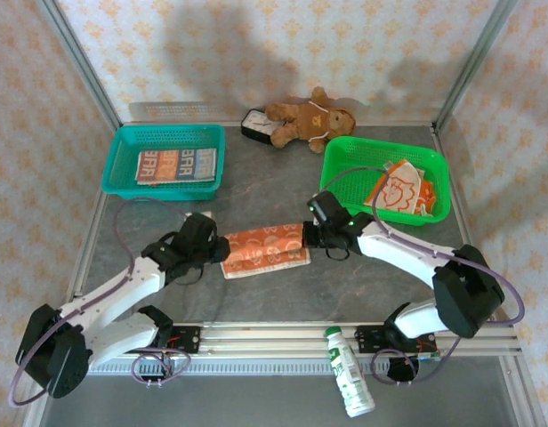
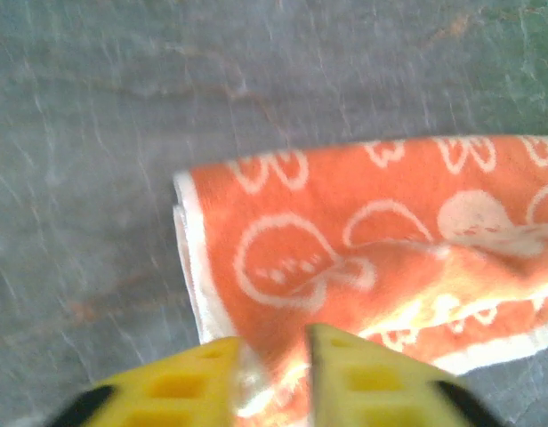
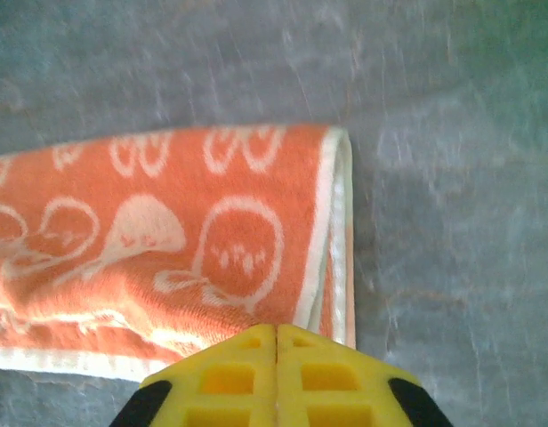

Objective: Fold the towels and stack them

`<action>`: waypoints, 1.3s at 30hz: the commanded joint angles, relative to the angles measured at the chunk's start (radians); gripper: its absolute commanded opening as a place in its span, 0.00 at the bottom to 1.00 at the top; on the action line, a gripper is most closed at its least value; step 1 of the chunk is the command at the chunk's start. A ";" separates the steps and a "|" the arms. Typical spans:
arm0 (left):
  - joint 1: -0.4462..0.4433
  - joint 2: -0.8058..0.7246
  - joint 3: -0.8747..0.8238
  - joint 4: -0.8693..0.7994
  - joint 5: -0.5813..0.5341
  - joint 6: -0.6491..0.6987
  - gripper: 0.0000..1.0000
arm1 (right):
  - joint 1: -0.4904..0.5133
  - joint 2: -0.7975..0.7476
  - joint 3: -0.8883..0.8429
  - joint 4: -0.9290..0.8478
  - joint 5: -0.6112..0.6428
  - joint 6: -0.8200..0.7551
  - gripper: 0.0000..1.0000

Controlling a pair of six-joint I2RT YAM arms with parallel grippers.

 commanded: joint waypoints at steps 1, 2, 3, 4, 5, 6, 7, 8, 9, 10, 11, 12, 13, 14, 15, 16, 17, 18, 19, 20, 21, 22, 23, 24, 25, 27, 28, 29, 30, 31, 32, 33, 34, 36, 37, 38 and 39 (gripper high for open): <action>-0.049 -0.054 -0.030 -0.013 -0.059 -0.104 0.58 | 0.009 -0.034 -0.029 0.015 0.036 0.034 0.36; -0.053 -0.064 -0.032 -0.025 -0.056 -0.111 0.60 | 0.010 -0.043 -0.029 0.010 0.041 0.037 0.47; -0.055 -0.074 -0.031 -0.039 -0.059 -0.114 0.61 | 0.011 -0.048 -0.029 0.004 0.044 0.040 0.50; -0.056 -0.081 -0.028 -0.052 -0.066 -0.117 0.62 | 0.012 -0.052 -0.025 -0.002 0.046 0.042 0.50; -0.054 -0.087 -0.028 -0.063 -0.074 -0.118 0.61 | 0.010 -0.055 -0.022 -0.009 0.052 0.045 0.50; -0.055 -0.090 -0.025 -0.069 -0.081 -0.119 0.60 | 0.011 -0.056 -0.021 -0.014 0.060 0.051 0.50; -0.055 -0.088 -0.025 -0.073 -0.087 -0.123 0.58 | 0.010 -0.053 -0.021 -0.019 0.066 0.055 0.49; -0.055 -0.083 -0.024 -0.073 -0.089 -0.128 0.55 | 0.011 -0.044 -0.018 -0.025 0.068 0.057 0.48; -0.055 -0.076 -0.025 -0.070 -0.089 -0.133 0.53 | 0.010 -0.035 -0.016 -0.031 0.072 0.062 0.46; -0.055 -0.067 -0.025 -0.071 -0.092 -0.142 0.52 | 0.010 -0.024 -0.014 -0.033 0.072 0.070 0.45; -0.055 -0.054 -0.026 -0.065 -0.090 -0.148 0.48 | 0.011 -0.013 -0.013 -0.032 0.066 0.078 0.44; -0.055 -0.037 -0.025 -0.056 -0.084 -0.149 0.42 | 0.010 0.002 -0.010 -0.031 0.063 0.084 0.43; -0.055 -0.022 -0.022 -0.055 -0.082 -0.151 0.40 | 0.011 0.011 -0.006 -0.032 0.061 0.088 0.42; -0.055 -0.005 -0.015 -0.058 -0.090 -0.154 0.40 | 0.011 0.024 -0.001 -0.031 0.056 0.091 0.41; -0.055 0.011 -0.009 -0.053 -0.093 -0.150 0.40 | 0.010 0.034 0.004 -0.027 0.054 0.090 0.40; -0.055 0.023 -0.003 -0.045 -0.096 -0.145 0.40 | 0.011 0.042 0.010 -0.028 0.055 0.091 0.40; -0.054 0.038 0.007 -0.042 -0.106 -0.143 0.38 | 0.010 0.054 0.018 -0.032 0.062 0.091 0.39; -0.053 0.054 0.018 -0.048 -0.116 -0.143 0.36 | 0.010 0.070 0.031 -0.039 0.065 0.088 0.39; -0.053 0.067 0.028 -0.056 -0.121 -0.144 0.33 | 0.011 0.084 0.044 -0.047 0.063 0.082 0.39; -0.053 0.082 0.037 -0.066 -0.123 -0.147 0.31 | 0.010 0.104 0.058 -0.058 0.057 0.079 0.39; -0.053 0.100 0.041 -0.075 -0.120 -0.154 0.30 | 0.010 0.121 0.068 -0.065 0.054 0.078 0.39; -0.053 0.113 0.043 -0.079 -0.109 -0.158 0.30 | 0.010 0.129 0.070 -0.066 0.053 0.080 0.39; -0.053 0.126 0.043 -0.084 -0.098 -0.166 0.29 | 0.010 0.136 0.068 -0.063 0.050 0.082 0.39; -0.053 0.137 0.041 -0.084 -0.086 -0.176 0.27 | 0.011 0.141 0.064 -0.058 0.047 0.085 0.39; -0.053 0.143 0.036 -0.078 -0.077 -0.182 0.26 | 0.010 0.141 0.059 -0.053 0.043 0.087 0.39; -0.053 0.149 0.019 -0.058 -0.066 -0.199 0.23 | 0.010 0.150 0.051 -0.043 0.032 0.091 0.39; -0.053 0.152 0.013 -0.054 -0.063 -0.205 0.21 | 0.010 0.156 0.051 -0.041 0.030 0.090 0.39; -0.053 0.152 0.009 -0.052 -0.061 -0.211 0.20 | 0.010 0.160 0.052 -0.041 0.026 0.090 0.39; -0.053 0.154 0.007 -0.055 -0.060 -0.214 0.20 | 0.010 0.166 0.053 -0.042 0.023 0.089 0.39; -0.054 0.154 0.008 -0.057 -0.059 -0.215 0.18 | 0.010 0.167 0.052 -0.041 0.020 0.089 0.38; -0.053 0.153 0.005 -0.059 -0.058 -0.217 0.16 | 0.010 0.166 0.052 -0.042 0.019 0.088 0.36; -0.053 0.151 0.002 -0.059 -0.055 -0.218 0.16 | 0.010 0.166 0.052 -0.042 0.019 0.088 0.35; -0.053 0.149 -0.002 -0.055 -0.051 -0.220 0.16 | 0.010 0.167 0.052 -0.045 0.019 0.087 0.35; -0.053 0.145 -0.014 -0.043 -0.041 -0.230 0.16 | 0.010 0.167 0.050 -0.049 0.018 0.088 0.35; -0.053 0.145 -0.019 -0.036 -0.035 -0.234 0.16 | 0.011 0.166 0.047 -0.052 0.019 0.091 0.35; -0.053 0.146 -0.024 -0.038 -0.032 -0.240 0.16 | 0.011 0.166 0.045 -0.052 0.017 0.092 0.35; -0.053 0.148 -0.025 -0.043 -0.033 -0.244 0.17 | 0.010 0.168 0.043 -0.053 0.015 0.092 0.35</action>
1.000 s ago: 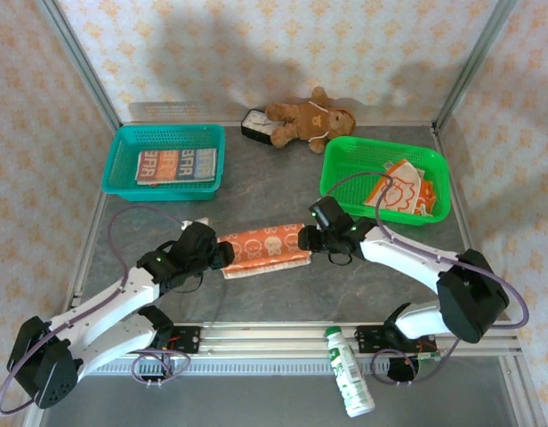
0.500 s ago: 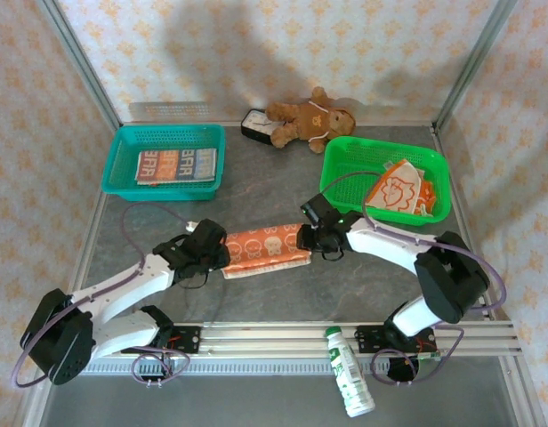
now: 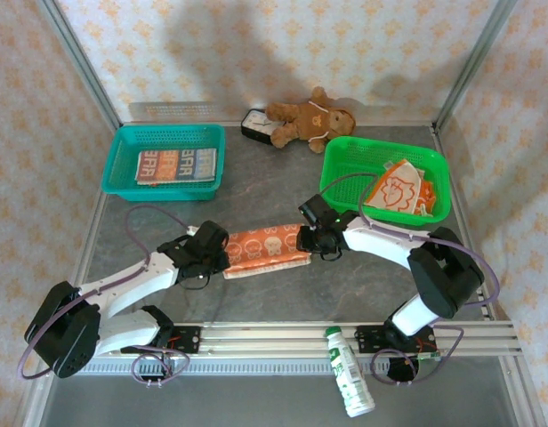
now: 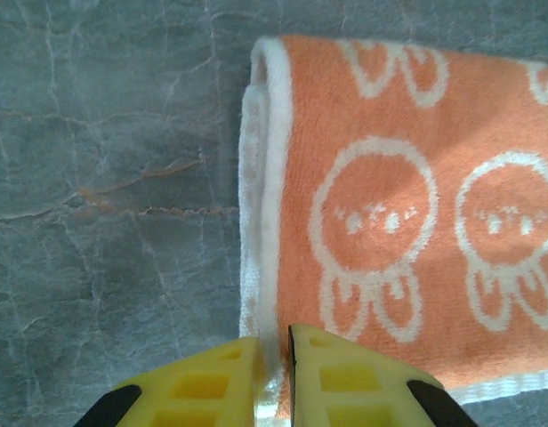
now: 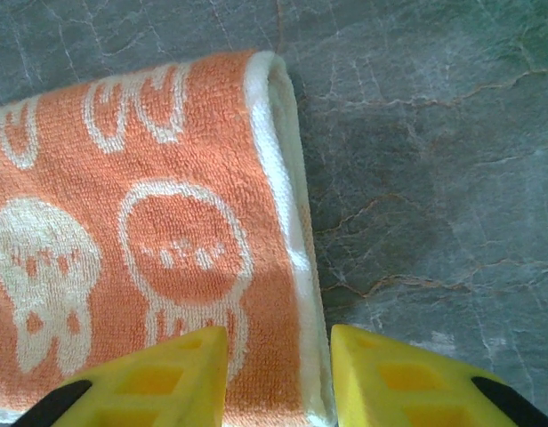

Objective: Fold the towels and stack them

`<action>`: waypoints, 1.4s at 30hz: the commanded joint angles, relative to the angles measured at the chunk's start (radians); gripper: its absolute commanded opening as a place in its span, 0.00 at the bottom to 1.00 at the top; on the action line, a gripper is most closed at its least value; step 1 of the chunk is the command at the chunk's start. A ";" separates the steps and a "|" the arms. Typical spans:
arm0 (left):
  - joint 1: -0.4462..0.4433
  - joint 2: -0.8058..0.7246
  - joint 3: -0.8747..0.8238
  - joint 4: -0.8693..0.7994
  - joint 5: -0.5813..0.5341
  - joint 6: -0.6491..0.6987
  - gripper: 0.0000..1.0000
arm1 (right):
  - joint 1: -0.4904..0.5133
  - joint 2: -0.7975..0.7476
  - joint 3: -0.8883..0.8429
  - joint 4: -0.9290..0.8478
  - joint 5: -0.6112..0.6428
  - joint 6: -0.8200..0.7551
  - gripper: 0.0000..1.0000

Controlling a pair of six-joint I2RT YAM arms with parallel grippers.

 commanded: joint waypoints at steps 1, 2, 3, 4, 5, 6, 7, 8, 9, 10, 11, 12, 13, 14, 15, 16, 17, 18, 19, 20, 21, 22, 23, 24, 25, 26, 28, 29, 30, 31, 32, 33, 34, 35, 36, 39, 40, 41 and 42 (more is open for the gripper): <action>-0.003 -0.002 -0.023 -0.008 0.004 -0.029 0.18 | 0.005 0.014 -0.006 -0.027 0.004 0.010 0.35; -0.004 -0.002 -0.026 -0.009 0.001 -0.030 0.18 | 0.005 0.016 -0.008 -0.027 0.005 0.010 0.35; -0.003 -0.001 -0.029 -0.009 -0.002 -0.030 0.18 | 0.005 0.019 -0.010 -0.027 0.010 0.012 0.35; -0.003 -0.002 -0.030 -0.007 -0.002 -0.031 0.18 | 0.005 0.017 -0.013 -0.026 0.011 0.015 0.33; -0.003 -0.002 -0.030 -0.003 0.000 -0.030 0.16 | 0.005 0.014 -0.017 -0.023 0.010 0.018 0.31; -0.003 -0.002 -0.030 0.002 0.003 -0.030 0.15 | 0.005 0.011 -0.021 -0.020 0.008 0.020 0.30; -0.003 -0.004 -0.031 0.009 0.006 -0.031 0.13 | 0.005 0.008 -0.024 -0.017 0.007 0.023 0.27; -0.003 -0.004 -0.030 0.012 0.006 -0.033 0.13 | 0.005 0.006 -0.025 -0.016 0.007 0.025 0.23; -0.003 -0.005 -0.030 0.014 0.006 -0.033 0.12 | 0.005 0.004 -0.024 -0.018 0.006 0.024 0.20; -0.003 -0.007 -0.030 0.015 0.006 -0.033 0.08 | 0.005 0.001 -0.026 -0.020 0.007 0.025 0.17; -0.003 -0.007 -0.030 0.016 0.006 -0.033 0.06 | 0.005 -0.001 -0.026 -0.022 0.010 0.025 0.14; -0.004 -0.008 -0.031 0.016 0.010 -0.033 0.03 | 0.005 -0.004 -0.026 -0.025 0.010 0.023 0.10; -0.005 -0.008 -0.031 0.015 0.012 -0.036 0.00 | 0.005 -0.007 -0.024 -0.028 0.010 0.023 0.05; -0.005 -0.012 -0.031 0.012 0.015 -0.037 0.00 | 0.005 -0.011 -0.024 -0.031 0.011 0.023 0.02; -0.005 -0.018 -0.032 0.010 0.016 -0.039 0.00 | 0.005 -0.016 -0.025 -0.034 0.013 0.024 0.00; -0.005 -0.027 -0.034 0.009 0.019 -0.042 0.00 | 0.005 -0.024 -0.026 -0.037 0.014 0.023 0.00; -0.004 -0.037 -0.035 0.004 0.022 -0.048 0.00 | 0.005 -0.032 -0.024 -0.042 0.018 0.023 0.00; -0.005 -0.047 -0.035 -0.004 0.025 -0.051 0.00 | 0.005 -0.037 -0.024 -0.049 0.020 0.023 0.00; -0.004 -0.063 -0.034 -0.013 0.027 -0.056 0.00 | 0.005 -0.044 -0.024 -0.055 0.024 0.019 0.00; -0.006 -0.081 -0.035 -0.025 0.028 -0.060 0.00 | 0.005 -0.052 -0.024 -0.061 0.027 0.018 0.00; -0.006 -0.096 -0.035 -0.038 0.025 -0.066 0.00 | 0.005 -0.056 -0.024 -0.066 0.031 0.016 0.00; -0.006 -0.112 -0.035 -0.051 0.025 -0.069 0.00 | 0.005 -0.060 -0.024 -0.072 0.034 0.014 0.00; -0.007 -0.130 -0.035 -0.063 0.030 -0.073 0.00 | 0.005 -0.063 -0.024 -0.077 0.037 0.011 0.00; -0.008 -0.144 -0.035 -0.071 0.034 -0.076 0.00 | 0.005 -0.064 -0.026 -0.081 0.038 0.011 0.00; -0.008 -0.158 -0.037 -0.076 0.039 -0.081 0.00 | 0.005 -0.066 -0.029 -0.082 0.039 0.009 0.00; -0.010 -0.168 -0.040 -0.081 0.044 -0.087 0.00 | 0.005 -0.064 -0.033 -0.082 0.038 0.009 0.00; -0.016 -0.181 -0.052 -0.079 0.048 -0.098 0.00 | 0.005 -0.061 -0.042 -0.078 0.032 0.009 0.00; -0.019 -0.185 -0.061 -0.074 0.053 -0.103 0.00 | 0.005 -0.060 -0.047 -0.076 0.030 0.011 0.00; -0.022 -0.185 -0.070 -0.066 0.058 -0.110 0.00 | 0.005 -0.059 -0.051 -0.074 0.028 0.011 0.00; -0.028 -0.183 -0.081 -0.053 0.064 -0.119 0.00 | 0.005 -0.058 -0.056 -0.075 0.029 0.012 0.00; -0.036 -0.182 -0.091 -0.040 0.069 -0.129 0.00 | 0.005 -0.059 -0.062 -0.073 0.031 0.013 0.00; -0.045 -0.178 -0.101 -0.030 0.071 -0.137 0.00 | 0.005 -0.060 -0.067 -0.071 0.033 0.014 0.00; -0.054 -0.173 -0.109 -0.021 0.072 -0.148 0.00 | 0.005 -0.061 -0.073 -0.068 0.036 0.015 0.00; -0.060 -0.169 -0.116 -0.012 0.072 -0.154 0.00 | 0.005 -0.059 -0.079 -0.063 0.035 0.016 0.00; -0.069 -0.162 -0.121 -0.005 0.072 -0.161 0.00 | 0.005 -0.054 -0.085 -0.056 0.030 0.016 0.00; -0.087 -0.142 -0.137 0.025 0.079 -0.171 0.00 | 0.005 -0.030 -0.096 -0.034 0.014 0.023 0.00; -0.090 -0.133 -0.140 0.033 0.082 -0.173 0.00 | 0.005 -0.024 -0.102 -0.024 0.010 0.024 0.00; -0.093 -0.124 -0.142 0.042 0.086 -0.174 0.00 | 0.005 -0.018 -0.107 -0.017 0.008 0.025 0.00; -0.096 -0.112 -0.143 0.054 0.093 -0.174 0.04 | 0.005 -0.013 -0.108 -0.013 0.008 0.024 0.00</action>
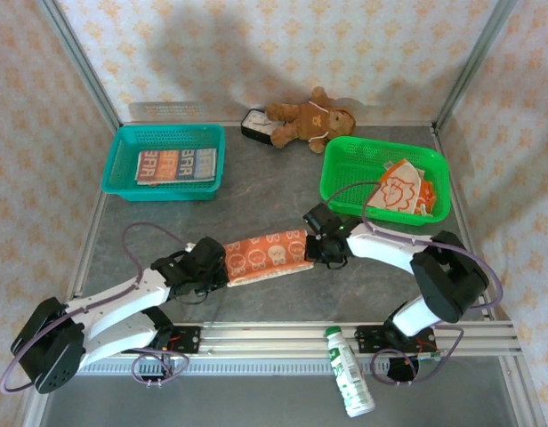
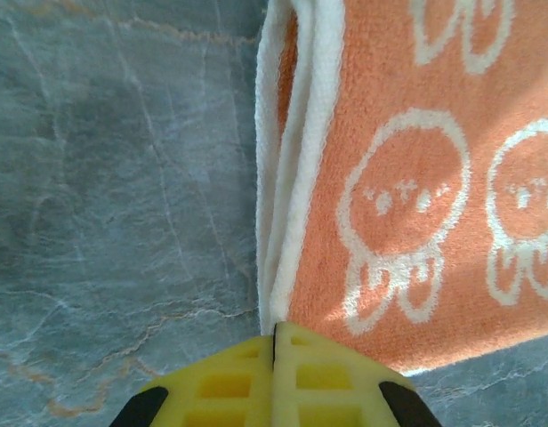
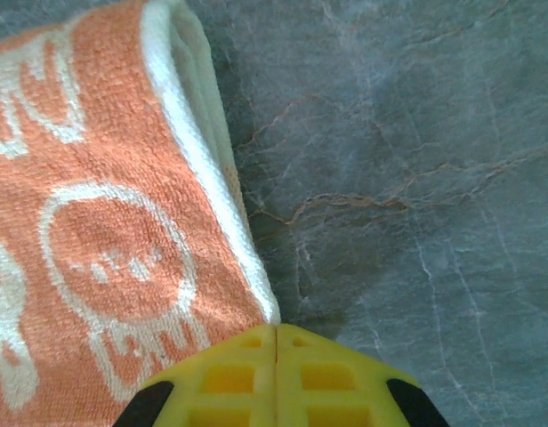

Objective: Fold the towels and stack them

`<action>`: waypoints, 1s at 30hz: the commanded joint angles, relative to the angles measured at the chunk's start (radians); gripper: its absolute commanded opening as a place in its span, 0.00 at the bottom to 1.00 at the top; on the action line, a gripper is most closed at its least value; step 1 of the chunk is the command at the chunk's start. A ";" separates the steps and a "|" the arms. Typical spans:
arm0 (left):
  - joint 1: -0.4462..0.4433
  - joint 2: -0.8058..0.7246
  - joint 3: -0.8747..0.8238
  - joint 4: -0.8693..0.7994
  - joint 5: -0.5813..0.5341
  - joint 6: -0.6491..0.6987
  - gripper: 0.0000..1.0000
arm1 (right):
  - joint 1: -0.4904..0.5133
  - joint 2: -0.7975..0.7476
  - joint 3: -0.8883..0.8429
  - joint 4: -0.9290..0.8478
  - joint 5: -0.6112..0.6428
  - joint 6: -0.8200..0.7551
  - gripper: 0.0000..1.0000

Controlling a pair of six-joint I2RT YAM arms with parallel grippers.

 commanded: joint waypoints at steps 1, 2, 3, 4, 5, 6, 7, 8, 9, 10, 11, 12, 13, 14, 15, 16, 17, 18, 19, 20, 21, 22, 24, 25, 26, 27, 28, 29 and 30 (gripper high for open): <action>-0.012 0.031 -0.010 0.036 0.008 -0.026 0.11 | 0.005 0.021 -0.018 0.010 0.013 -0.001 0.04; -0.014 0.037 -0.004 0.029 0.008 -0.023 0.15 | 0.005 0.022 -0.019 0.011 0.012 -0.004 0.07; -0.015 0.039 0.004 0.019 0.007 -0.020 0.17 | 0.005 0.018 -0.018 0.009 0.010 -0.007 0.08; -0.015 0.037 0.012 0.006 0.001 -0.017 0.20 | 0.005 0.008 -0.016 0.006 0.009 -0.010 0.10; -0.015 0.031 0.020 -0.008 -0.011 -0.017 0.23 | 0.005 -0.005 -0.014 0.002 0.013 -0.013 0.13; -0.015 0.022 0.030 -0.024 -0.025 -0.019 0.28 | 0.005 -0.020 -0.009 -0.005 0.017 -0.018 0.17; -0.015 0.011 0.038 -0.032 -0.038 -0.018 0.30 | 0.005 -0.041 -0.005 -0.014 0.024 -0.024 0.20; -0.015 0.005 0.045 -0.035 -0.050 -0.021 0.31 | 0.005 -0.057 0.001 -0.019 0.031 -0.027 0.22; -0.015 -0.001 0.055 -0.039 -0.065 -0.026 0.34 | 0.005 -0.075 0.004 -0.023 0.035 -0.031 0.27; -0.015 0.000 0.062 -0.038 -0.079 -0.030 0.35 | 0.005 -0.093 0.010 -0.026 0.041 -0.035 0.34; -0.015 0.005 0.068 -0.032 -0.087 -0.030 0.35 | 0.006 -0.106 0.013 -0.029 0.045 -0.036 0.38; -0.015 0.017 0.075 -0.024 -0.094 -0.032 0.35 | 0.005 -0.118 0.019 -0.030 0.047 -0.041 0.41; -0.016 0.032 0.079 -0.015 -0.103 -0.034 0.35 | 0.005 -0.129 0.023 -0.031 0.053 -0.042 0.45; -0.015 0.048 0.085 -0.004 -0.105 -0.036 0.35 | 0.005 -0.136 0.024 -0.031 0.058 -0.043 0.48; -0.015 0.067 0.092 0.012 -0.110 -0.037 0.35 | 0.005 -0.143 0.027 -0.031 0.063 -0.045 0.50; -0.015 0.090 0.099 0.024 -0.114 -0.037 0.35 | 0.005 -0.149 0.030 -0.030 0.066 -0.047 0.51; -0.015 0.105 0.105 0.030 -0.118 -0.038 0.35 | 0.005 -0.151 0.032 -0.030 0.067 -0.049 0.51; -0.015 0.127 0.114 0.025 -0.127 -0.041 0.35 | 0.005 -0.155 0.035 -0.031 0.066 -0.052 0.52; -0.015 0.143 0.126 0.012 -0.138 -0.044 0.35 | 0.005 -0.156 0.037 -0.031 0.062 -0.055 0.52; -0.016 0.154 0.134 -0.002 -0.152 -0.045 0.35 | 0.005 -0.159 0.039 -0.031 0.059 -0.056 0.52; -0.019 0.163 0.141 -0.019 -0.167 -0.047 0.35 | 0.005 -0.161 0.040 -0.032 0.059 -0.056 0.53; -0.024 0.168 0.145 -0.027 -0.180 -0.050 0.36 | 0.005 -0.162 0.040 -0.034 0.057 -0.059 0.53; -0.032 0.175 0.143 -0.021 -0.188 -0.053 0.37 | 0.005 -0.162 0.040 -0.036 0.057 -0.062 0.53; -0.035 0.181 0.137 -0.003 -0.182 -0.055 0.37 | 0.005 -0.163 0.040 -0.036 0.058 -0.065 0.53; -0.037 0.193 0.133 0.009 -0.176 -0.056 0.38 | 0.005 -0.163 0.040 -0.037 0.058 -0.066 0.53; -0.041 0.208 0.131 0.019 -0.175 -0.061 0.39 | 0.005 -0.162 0.041 -0.037 0.059 -0.068 0.53; -0.049 0.226 0.132 0.023 -0.176 -0.064 0.39 | 0.005 -0.161 0.042 -0.038 0.060 -0.070 0.53; -0.056 0.243 0.136 0.021 -0.178 -0.066 0.40 | 0.005 -0.159 0.043 -0.039 0.059 -0.071 0.53; -0.067 0.262 0.141 0.013 -0.188 -0.067 0.40 | 0.005 -0.159 0.046 -0.040 0.060 -0.071 0.53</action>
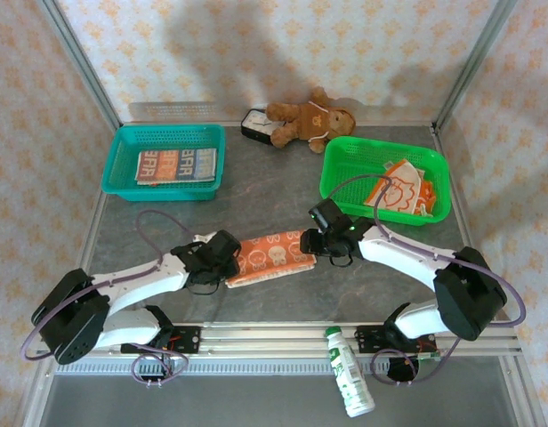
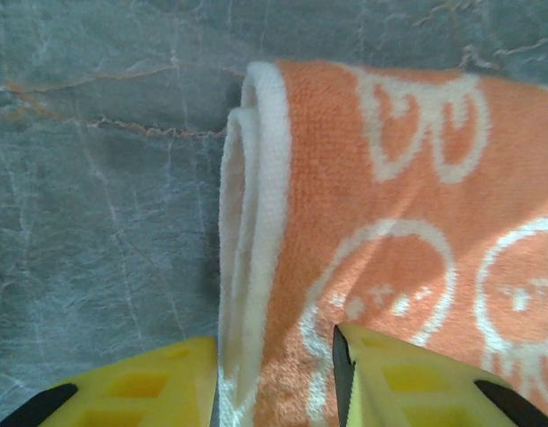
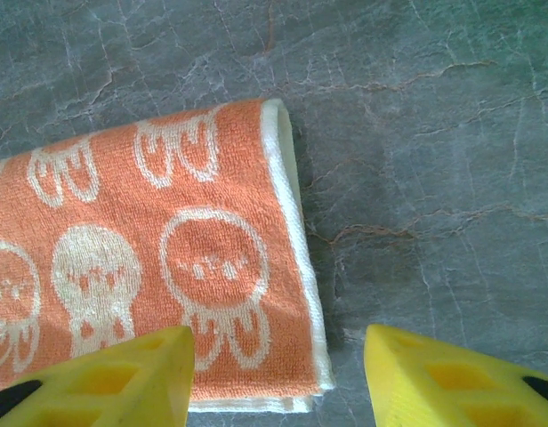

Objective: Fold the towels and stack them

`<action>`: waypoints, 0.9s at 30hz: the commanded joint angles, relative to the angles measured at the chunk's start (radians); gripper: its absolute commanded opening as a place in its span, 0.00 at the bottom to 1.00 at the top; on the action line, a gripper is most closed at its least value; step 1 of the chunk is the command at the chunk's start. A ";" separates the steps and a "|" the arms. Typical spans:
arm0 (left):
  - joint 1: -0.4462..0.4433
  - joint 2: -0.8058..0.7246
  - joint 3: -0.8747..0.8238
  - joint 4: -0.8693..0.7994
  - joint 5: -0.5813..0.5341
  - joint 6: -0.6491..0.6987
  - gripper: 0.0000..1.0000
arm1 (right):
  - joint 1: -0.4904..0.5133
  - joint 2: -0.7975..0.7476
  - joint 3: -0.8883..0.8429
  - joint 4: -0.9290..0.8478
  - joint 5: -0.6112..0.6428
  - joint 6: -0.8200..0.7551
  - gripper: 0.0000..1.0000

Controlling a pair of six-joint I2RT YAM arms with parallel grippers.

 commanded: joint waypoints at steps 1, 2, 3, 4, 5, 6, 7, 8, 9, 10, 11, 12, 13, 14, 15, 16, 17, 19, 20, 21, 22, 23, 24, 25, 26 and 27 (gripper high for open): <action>-0.029 0.055 0.023 -0.020 -0.060 -0.028 0.41 | 0.005 -0.017 0.038 -0.032 0.035 -0.021 0.53; -0.035 0.069 0.024 -0.025 -0.063 -0.031 0.41 | 0.005 -0.017 0.042 -0.033 0.035 -0.022 0.53; -0.042 0.084 0.022 -0.019 -0.063 -0.032 0.41 | 0.005 -0.017 0.046 -0.036 0.035 -0.023 0.53; -0.046 0.099 0.016 -0.003 -0.058 -0.034 0.41 | 0.005 -0.019 0.051 -0.039 0.035 -0.023 0.53; -0.048 0.111 0.010 0.013 -0.051 -0.035 0.40 | 0.005 -0.019 0.053 -0.040 0.036 -0.023 0.54; -0.050 0.122 0.001 0.037 -0.045 -0.037 0.36 | 0.005 -0.019 0.056 -0.042 0.039 -0.023 0.55; -0.050 0.135 -0.005 0.055 -0.043 -0.038 0.28 | 0.005 -0.020 0.060 -0.044 0.043 -0.022 0.58; -0.050 0.144 -0.010 0.068 -0.043 -0.037 0.21 | 0.005 -0.022 0.062 -0.046 0.047 -0.020 0.59; -0.050 0.150 -0.011 0.079 -0.043 -0.029 0.14 | 0.005 -0.025 0.065 -0.047 0.052 -0.021 0.60; -0.050 0.152 -0.008 0.079 -0.043 -0.021 0.07 | 0.005 -0.030 0.069 -0.053 0.057 -0.019 0.61; -0.049 0.151 0.000 0.069 -0.046 -0.012 0.01 | 0.005 -0.032 0.074 -0.057 0.062 -0.019 0.61; -0.050 0.145 0.017 0.046 -0.053 0.003 0.00 | 0.003 -0.034 0.082 -0.066 0.074 -0.019 0.61; -0.049 0.139 0.041 0.013 -0.067 0.023 0.00 | 0.004 -0.039 0.087 -0.074 0.090 -0.019 0.65; -0.050 0.132 0.066 -0.029 -0.083 0.039 0.00 | 0.003 -0.045 0.089 -0.078 0.101 -0.018 0.68; -0.050 0.123 0.099 -0.078 -0.102 0.061 0.00 | 0.003 -0.053 0.091 -0.082 0.116 -0.017 0.71; -0.049 0.116 0.135 -0.123 -0.121 0.088 0.00 | 0.003 -0.061 0.093 -0.085 0.133 -0.016 0.75; -0.048 0.111 0.175 -0.163 -0.141 0.113 0.00 | 0.001 -0.068 0.096 -0.087 0.146 -0.012 0.79; -0.044 0.113 0.265 -0.259 -0.182 0.172 0.00 | -0.002 -0.081 0.102 -0.091 0.173 -0.007 0.89; -0.041 0.119 0.313 -0.296 -0.195 0.199 0.00 | -0.006 -0.084 0.105 -0.093 0.183 -0.005 0.99; -0.033 0.129 0.366 -0.332 -0.206 0.234 0.00 | -0.011 -0.087 0.111 -0.096 0.193 -0.005 0.99; -0.027 0.139 0.410 -0.356 -0.211 0.266 0.00 | -0.014 -0.088 0.118 -0.099 0.201 -0.005 0.99; -0.016 0.155 0.462 -0.387 -0.216 0.302 0.00 | -0.018 -0.088 0.124 -0.101 0.210 -0.004 0.99; -0.007 0.174 0.516 -0.414 -0.222 0.341 0.00 | -0.021 -0.090 0.130 -0.101 0.219 -0.005 0.99; 0.002 0.193 0.562 -0.432 -0.223 0.377 0.00 | -0.025 -0.090 0.134 -0.103 0.224 -0.006 0.99; 0.012 0.218 0.615 -0.454 -0.226 0.417 0.00 | -0.028 -0.087 0.141 -0.106 0.232 -0.005 0.99; 0.024 0.243 0.671 -0.477 -0.236 0.459 0.00 | -0.033 -0.085 0.149 -0.113 0.242 -0.003 0.99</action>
